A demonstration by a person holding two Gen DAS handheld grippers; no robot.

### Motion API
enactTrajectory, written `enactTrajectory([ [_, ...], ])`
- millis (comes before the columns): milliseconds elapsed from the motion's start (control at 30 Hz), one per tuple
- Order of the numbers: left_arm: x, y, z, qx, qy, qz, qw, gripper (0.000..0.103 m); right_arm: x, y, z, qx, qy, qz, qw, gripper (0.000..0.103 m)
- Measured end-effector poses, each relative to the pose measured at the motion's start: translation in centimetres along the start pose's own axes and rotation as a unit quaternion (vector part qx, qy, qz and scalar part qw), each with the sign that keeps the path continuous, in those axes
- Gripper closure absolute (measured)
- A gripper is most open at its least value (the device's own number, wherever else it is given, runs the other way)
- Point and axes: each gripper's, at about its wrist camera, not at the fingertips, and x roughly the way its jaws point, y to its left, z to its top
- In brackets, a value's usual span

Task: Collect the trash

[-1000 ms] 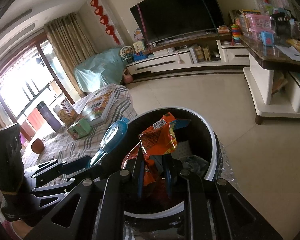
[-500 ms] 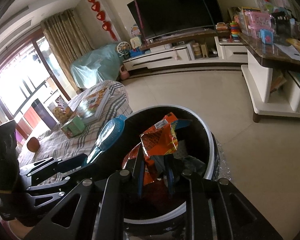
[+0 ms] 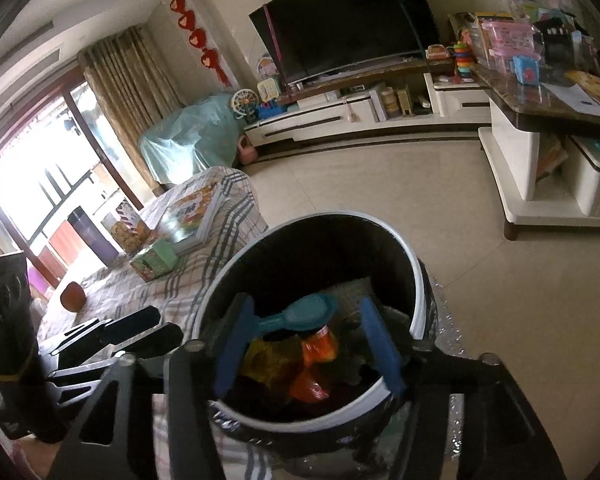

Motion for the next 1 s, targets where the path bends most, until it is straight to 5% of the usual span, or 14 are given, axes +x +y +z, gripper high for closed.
enactTrajectory([
  [67, -1.0, 0.7, -0.9, -0.012, -0.006, 0.0, 0.9999, 0.049, -0.7, 0.4, -0.4, 0.004, -0.007, 0.004, 1.0, 0.023],
  [433, -7.8, 3.6, -8.3, -0.08, -0.039, 0.007, 0.996, 0.026, -5.0, 4.8, -5.1, -0.006, -0.042, -0.012, 0.999, 0.002],
  [1000, -18.5, 3.6, -15.8, -0.095, -0.146, 0.075, 0.9819, 0.001, -10.9, 11.2, -10.2, -0.084, -0.14, -0.072, 0.984, 0.0],
])
